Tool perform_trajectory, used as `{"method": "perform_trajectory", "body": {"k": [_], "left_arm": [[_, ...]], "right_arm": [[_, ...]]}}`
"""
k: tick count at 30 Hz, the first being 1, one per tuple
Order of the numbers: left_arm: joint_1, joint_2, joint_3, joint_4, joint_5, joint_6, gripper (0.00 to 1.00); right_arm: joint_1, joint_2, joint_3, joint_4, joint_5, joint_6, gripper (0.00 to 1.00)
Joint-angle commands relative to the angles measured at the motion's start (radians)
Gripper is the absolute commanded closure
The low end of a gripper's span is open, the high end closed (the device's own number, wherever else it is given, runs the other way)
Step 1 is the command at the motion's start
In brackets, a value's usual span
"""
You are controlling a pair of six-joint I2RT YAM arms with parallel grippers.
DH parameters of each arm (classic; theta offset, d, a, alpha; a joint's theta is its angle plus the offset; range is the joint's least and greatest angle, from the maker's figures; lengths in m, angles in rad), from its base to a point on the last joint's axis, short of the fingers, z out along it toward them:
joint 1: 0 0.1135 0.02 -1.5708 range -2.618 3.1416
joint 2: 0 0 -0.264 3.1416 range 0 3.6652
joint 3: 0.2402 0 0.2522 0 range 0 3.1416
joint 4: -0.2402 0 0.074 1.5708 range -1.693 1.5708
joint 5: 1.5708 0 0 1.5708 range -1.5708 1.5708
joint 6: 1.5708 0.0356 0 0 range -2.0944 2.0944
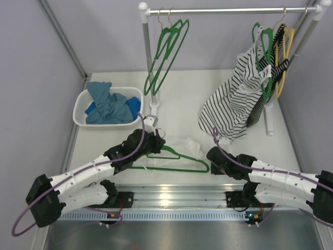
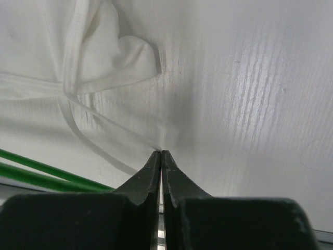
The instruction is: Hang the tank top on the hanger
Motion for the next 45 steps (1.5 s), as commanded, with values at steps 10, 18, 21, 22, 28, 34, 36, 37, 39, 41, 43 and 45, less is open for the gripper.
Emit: {"method": "perform_trajectory", "body": {"k": [10,18,21,22,28,34,36,37,39,41,43,45], "left_arm": [[-0.005,0.051,0.039,0.046,-0.143,-0.052,1.00],[-0.005,0.062,0.034,0.079,-0.136,-0.038,1.00],[-0.005,0.068,0.034,0.082,-0.123,-0.032,1.00],[-0.005,0.067,0.034,0.085,-0.108,-0.027,1.00],[-0.006,0.064,0.040,0.105,-0.090,-0.015,1.00],[-0.006,0.078,0.062,0.111,-0.097,-0.010,1.00],[-0.006,0.076,0.071,0.110,-0.120,-0.010,1.00],[-0.006,0.074,0.076,0.111,-0.129,-0.010,1.00],[-0.006,0.076,0.083,0.110,-0.140,-0.009,1.00],[-0.006,0.078,0.100,0.112,-0.142,-0.007,1.00],[-0.006,0.076,0.114,0.116,-0.149,-0.001,1.00],[-0.006,0.076,0.126,0.118,-0.160,0.002,1.00]], "right_arm": [[0.014,-0.050,0.073,-0.047,0.045,-0.010,1.00],[0.014,-0.050,0.124,-0.066,0.048,-0.020,1.00],[0.014,-0.033,0.145,-0.057,0.047,-0.039,1.00],[0.014,-0.017,0.163,-0.054,0.047,-0.043,1.00],[0.014,0.040,0.243,-0.032,0.075,-0.086,1.00],[0.013,0.115,0.329,0.014,0.045,-0.135,1.00],[0.016,0.129,0.342,0.026,0.032,-0.145,1.00],[0.017,0.134,0.357,0.031,0.026,-0.149,1.00],[0.019,0.145,0.369,0.028,0.021,-0.155,1.00],[0.022,0.151,0.384,0.029,0.021,-0.166,1.00],[0.022,0.160,0.403,0.026,0.022,-0.174,1.00],[0.022,0.166,0.429,0.020,0.022,-0.185,1.00]]}}
